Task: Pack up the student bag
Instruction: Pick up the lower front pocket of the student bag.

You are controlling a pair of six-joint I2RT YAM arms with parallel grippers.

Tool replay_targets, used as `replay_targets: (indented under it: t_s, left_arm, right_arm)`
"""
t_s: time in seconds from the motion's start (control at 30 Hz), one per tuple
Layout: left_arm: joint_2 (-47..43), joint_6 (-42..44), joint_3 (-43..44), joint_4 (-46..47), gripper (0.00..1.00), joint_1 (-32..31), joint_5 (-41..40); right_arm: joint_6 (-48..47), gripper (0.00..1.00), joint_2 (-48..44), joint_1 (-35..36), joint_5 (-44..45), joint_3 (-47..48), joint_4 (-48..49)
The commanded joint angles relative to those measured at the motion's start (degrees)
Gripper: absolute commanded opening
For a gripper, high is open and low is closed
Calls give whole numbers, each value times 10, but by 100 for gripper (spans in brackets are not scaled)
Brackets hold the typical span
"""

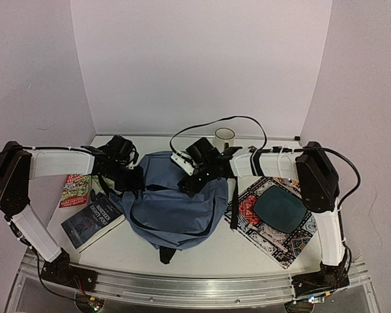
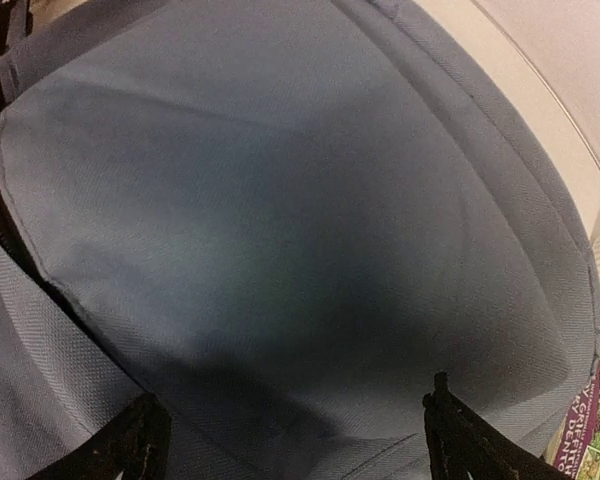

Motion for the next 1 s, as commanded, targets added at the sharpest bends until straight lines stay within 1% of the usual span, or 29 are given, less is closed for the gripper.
replay_targets:
  t_s: [0.0,0.1,0.2,0.37,0.47,0.57,0.73,0.87,0.97]
  left_arm:
    - [-4,-8,4,7,0,-2,-7]
    - [3,-5,7,11,0,-2,-5]
    - [13,-6,8,17,0,-2,5]
    - [18,-7,7,23,0,-2,14]
    - [17,-4,6,24,0,-2,18]
    - [17,-4,5,24,0,-2,18]
    - [19,-4,5,25,0,-2,15]
    - [20,-5,5,25,0,-2,16]
    - [20,-5,4,26,0,-2,17]
  right_arm:
    - [-36,90,-10,37,21,-13,-21]
    - [-39,92,-7,52,23,-17,-21]
    - [-39,93,10,57,48,-9,-22]
    - [-47,93,31,58,112,16,-19]
    - [-56,91,39,58,148,25,2]
    - [-65,91,38,59,127,37,11]
    - [-53,93,-6,60,27,46,4]
    - [-49,94,-18,59,16,57,4]
    - [-52,94,6,59,26,83,4]
